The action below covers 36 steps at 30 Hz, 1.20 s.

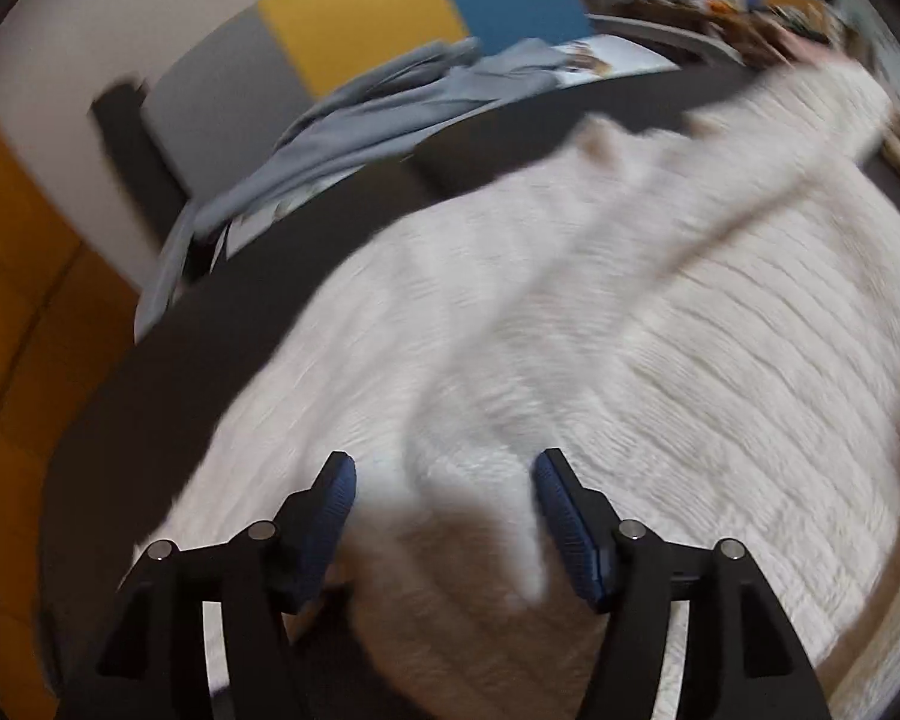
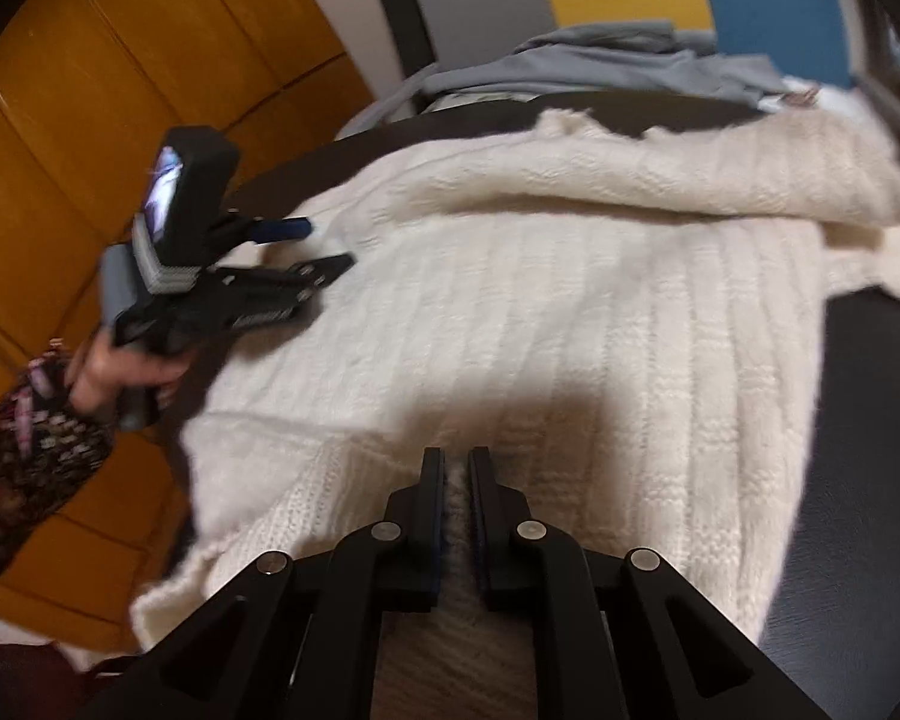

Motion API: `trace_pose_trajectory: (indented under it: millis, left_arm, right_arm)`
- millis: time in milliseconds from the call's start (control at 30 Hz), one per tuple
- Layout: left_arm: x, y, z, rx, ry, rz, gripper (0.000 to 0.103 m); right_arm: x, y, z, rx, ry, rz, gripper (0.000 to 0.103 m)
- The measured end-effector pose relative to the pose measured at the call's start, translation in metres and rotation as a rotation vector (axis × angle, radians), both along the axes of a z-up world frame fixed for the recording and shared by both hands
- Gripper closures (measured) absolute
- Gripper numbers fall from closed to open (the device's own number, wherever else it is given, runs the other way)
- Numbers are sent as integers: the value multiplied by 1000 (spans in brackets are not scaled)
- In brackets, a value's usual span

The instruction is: Fold clothes

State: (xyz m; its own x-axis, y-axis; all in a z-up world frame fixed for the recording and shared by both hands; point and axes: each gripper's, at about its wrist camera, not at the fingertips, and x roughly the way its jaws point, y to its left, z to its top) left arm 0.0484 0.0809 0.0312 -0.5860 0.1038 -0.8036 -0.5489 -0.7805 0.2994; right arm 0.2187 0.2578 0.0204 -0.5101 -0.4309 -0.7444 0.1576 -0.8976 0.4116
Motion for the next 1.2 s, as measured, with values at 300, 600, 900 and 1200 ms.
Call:
trace_pose_trajectory:
  millis: [300,600,900,1200]
  left_arm:
    - [-8,-69,-1,11,-38,189,37]
    - [-3,-32,3,-62,140,224,43]
    - [2,-40,-20,-24,240,268,39]
    - [0,-45,-13,37,203,278,37]
  right_arm:
    - [13,58,37,18,187,-141,42]
    - [-66,137,-17,14,-38,-431,69]
    - [-129,114,-24,42,18,-499,75]
    - [-107,135,3,132,76,-626,103]
